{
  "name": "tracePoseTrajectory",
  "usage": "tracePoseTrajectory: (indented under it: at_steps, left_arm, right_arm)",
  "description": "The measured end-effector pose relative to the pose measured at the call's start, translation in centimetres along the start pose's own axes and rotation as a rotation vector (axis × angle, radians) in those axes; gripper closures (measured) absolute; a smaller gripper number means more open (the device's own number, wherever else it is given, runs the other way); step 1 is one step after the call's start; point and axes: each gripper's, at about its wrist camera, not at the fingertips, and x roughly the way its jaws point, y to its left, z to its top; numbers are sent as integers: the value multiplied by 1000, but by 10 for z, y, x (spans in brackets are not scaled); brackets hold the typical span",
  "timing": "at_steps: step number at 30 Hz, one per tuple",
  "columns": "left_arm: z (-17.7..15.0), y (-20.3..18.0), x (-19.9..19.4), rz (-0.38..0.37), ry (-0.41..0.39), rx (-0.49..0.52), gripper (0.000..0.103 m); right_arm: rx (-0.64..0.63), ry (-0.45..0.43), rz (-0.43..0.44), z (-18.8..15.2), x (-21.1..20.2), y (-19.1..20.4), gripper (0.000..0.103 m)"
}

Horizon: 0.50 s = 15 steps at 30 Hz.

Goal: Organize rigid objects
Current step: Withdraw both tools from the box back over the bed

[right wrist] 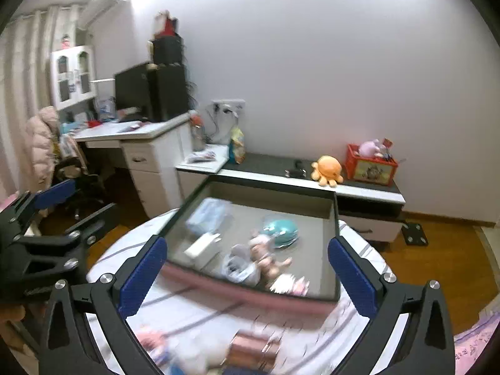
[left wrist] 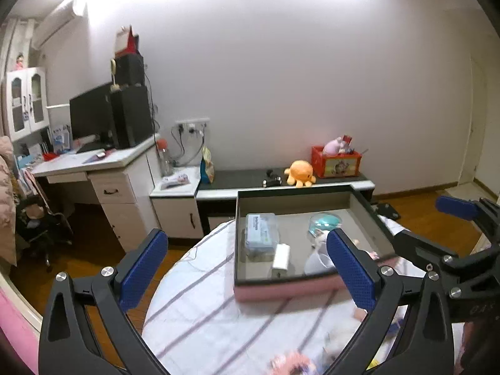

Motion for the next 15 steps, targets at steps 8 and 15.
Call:
tracePoseTrajectory:
  at_steps: [8, 15]
  left_arm:
    - [-40, -10, -76, -34, -86, -4, 0]
    - [-62, -32, -113, 29, -153, 76, 0]
  right_arm:
    - [-3, -156, -112, -49, -82, 20, 0]
    - [10, -212, -122, -87, -122, 29, 0]
